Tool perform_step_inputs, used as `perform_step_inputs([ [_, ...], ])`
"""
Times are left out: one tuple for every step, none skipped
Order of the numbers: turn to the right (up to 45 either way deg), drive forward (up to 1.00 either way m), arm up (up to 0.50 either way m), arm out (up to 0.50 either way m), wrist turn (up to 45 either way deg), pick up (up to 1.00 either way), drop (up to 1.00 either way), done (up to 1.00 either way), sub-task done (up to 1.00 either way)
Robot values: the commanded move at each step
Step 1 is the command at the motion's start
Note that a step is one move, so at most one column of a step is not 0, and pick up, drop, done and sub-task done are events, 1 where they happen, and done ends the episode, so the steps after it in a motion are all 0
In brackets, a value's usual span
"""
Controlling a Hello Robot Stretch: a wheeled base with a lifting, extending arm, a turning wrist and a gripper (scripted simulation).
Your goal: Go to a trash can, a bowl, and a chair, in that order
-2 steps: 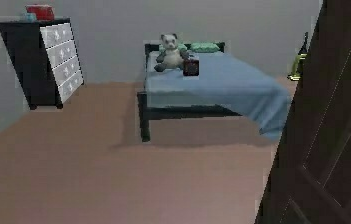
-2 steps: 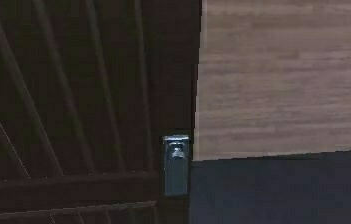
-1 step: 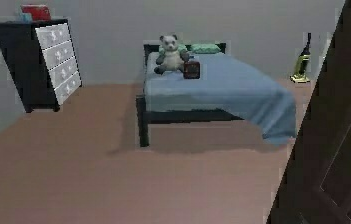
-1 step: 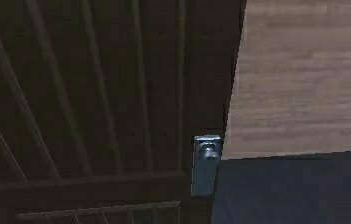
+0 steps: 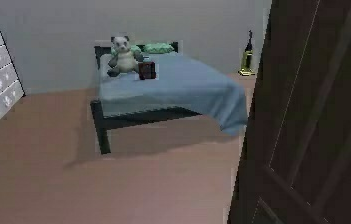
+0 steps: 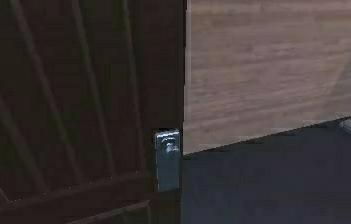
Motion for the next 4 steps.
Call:
perform_step_inputs([
  [0.0, 1.00, 0.00, 0.00, 0.0, 0.00, 0.00, 0.00, 0.00],
  [0.0, 0.25, 0.00, 0.00, 0.0, 0.00, 0.00, 0.00, 0.00],
  [45.0, 0.00, 0.00, 0.00, 0.0, 0.00, 0.00, 0.00, 0.00],
  [24.0, 0.00, 0.00, 0.00, 0.0, 0.00, 0.00, 0.00, 0.00],
])
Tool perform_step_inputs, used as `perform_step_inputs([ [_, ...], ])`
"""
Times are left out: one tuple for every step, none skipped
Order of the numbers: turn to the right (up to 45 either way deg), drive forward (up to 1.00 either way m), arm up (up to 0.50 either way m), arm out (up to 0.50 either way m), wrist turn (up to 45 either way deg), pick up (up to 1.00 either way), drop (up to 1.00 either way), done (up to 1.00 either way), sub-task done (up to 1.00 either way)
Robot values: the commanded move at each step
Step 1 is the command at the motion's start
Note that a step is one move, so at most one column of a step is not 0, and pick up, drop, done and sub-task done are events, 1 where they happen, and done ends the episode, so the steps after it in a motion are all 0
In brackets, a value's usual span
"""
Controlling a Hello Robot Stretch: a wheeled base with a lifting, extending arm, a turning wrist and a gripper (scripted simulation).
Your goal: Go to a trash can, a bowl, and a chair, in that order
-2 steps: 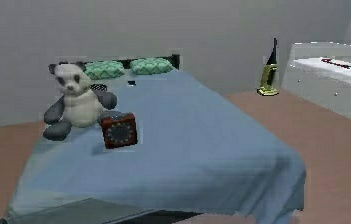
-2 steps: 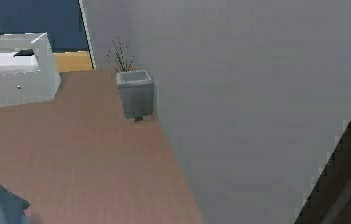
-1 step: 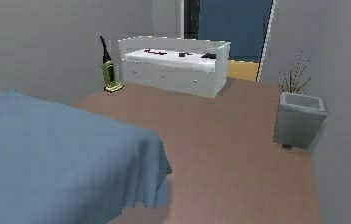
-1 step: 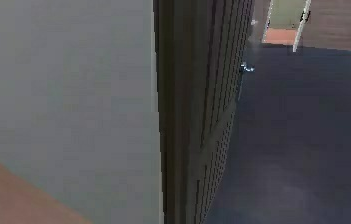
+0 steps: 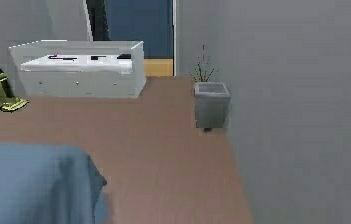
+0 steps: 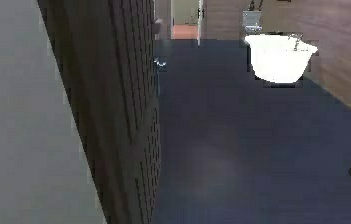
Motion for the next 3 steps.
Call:
perform_step_inputs([
  [0.0, 1.00, 0.00, 0.00, 0.0, 0.00, 0.00, 0.00, 0.00],
  [9.0, 0.00, 0.00, 0.00, 0.0, 0.00, 0.00, 0.00, 0.00],
  [0.0, 0.25, 0.00, 0.00, 0.0, 0.00, 0.00, 0.00, 0.00],
])
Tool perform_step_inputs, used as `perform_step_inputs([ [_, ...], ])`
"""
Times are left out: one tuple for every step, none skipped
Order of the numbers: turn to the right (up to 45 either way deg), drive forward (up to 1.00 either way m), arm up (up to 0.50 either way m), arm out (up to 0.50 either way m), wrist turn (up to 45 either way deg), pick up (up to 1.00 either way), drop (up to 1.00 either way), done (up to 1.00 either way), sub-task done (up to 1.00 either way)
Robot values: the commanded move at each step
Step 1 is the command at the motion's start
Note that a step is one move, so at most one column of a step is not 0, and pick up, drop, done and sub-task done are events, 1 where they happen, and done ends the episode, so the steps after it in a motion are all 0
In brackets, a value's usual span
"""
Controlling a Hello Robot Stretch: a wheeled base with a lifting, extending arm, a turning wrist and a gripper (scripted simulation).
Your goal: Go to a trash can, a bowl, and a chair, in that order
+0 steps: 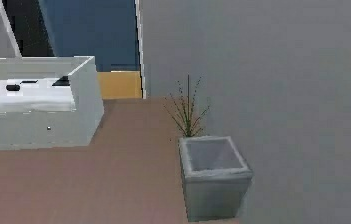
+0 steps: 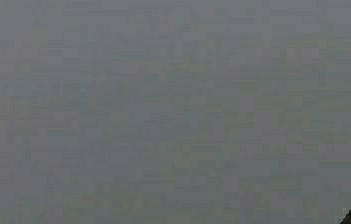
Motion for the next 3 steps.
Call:
perform_step_inputs([
  [12.0, 0.00, 0.00, 0.00, 0.0, 0.00, 0.00, 0.00, 0.00],
  [0.0, 0.00, 0.00, 0.00, 0.0, 0.00, 0.00, 0.00, 1.00],
  [-27.0, 0.00, 0.00, 0.00, 0.0, 0.00, 0.00, 0.00, 0.00],
])
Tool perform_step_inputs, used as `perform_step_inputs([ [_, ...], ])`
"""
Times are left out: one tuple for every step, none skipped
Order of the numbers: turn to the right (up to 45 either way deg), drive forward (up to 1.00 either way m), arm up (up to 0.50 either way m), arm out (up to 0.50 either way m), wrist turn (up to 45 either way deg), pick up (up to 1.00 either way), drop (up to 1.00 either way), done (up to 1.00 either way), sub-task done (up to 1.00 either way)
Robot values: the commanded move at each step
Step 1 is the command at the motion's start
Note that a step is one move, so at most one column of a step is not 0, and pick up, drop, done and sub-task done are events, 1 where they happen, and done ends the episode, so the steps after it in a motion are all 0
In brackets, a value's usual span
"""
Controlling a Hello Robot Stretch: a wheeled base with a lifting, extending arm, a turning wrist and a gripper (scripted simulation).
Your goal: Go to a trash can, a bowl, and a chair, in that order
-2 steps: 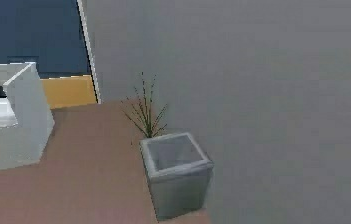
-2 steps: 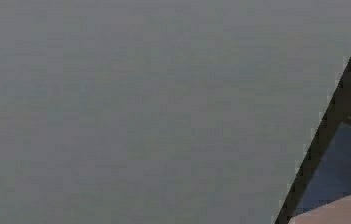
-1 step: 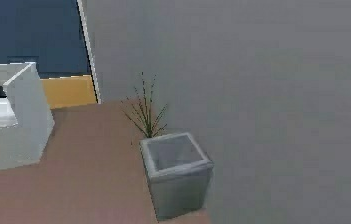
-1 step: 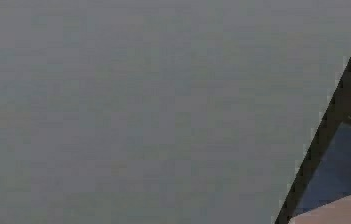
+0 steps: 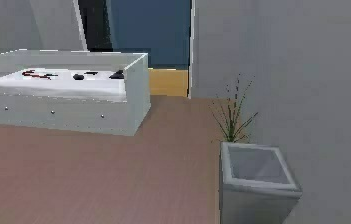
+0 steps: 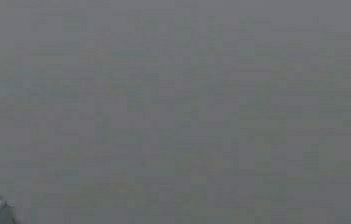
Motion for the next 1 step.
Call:
perform_step_inputs([
  [0.0, 0.75, 0.00, 0.00, 0.0, 0.00, 0.00, 0.00, 0.00],
])
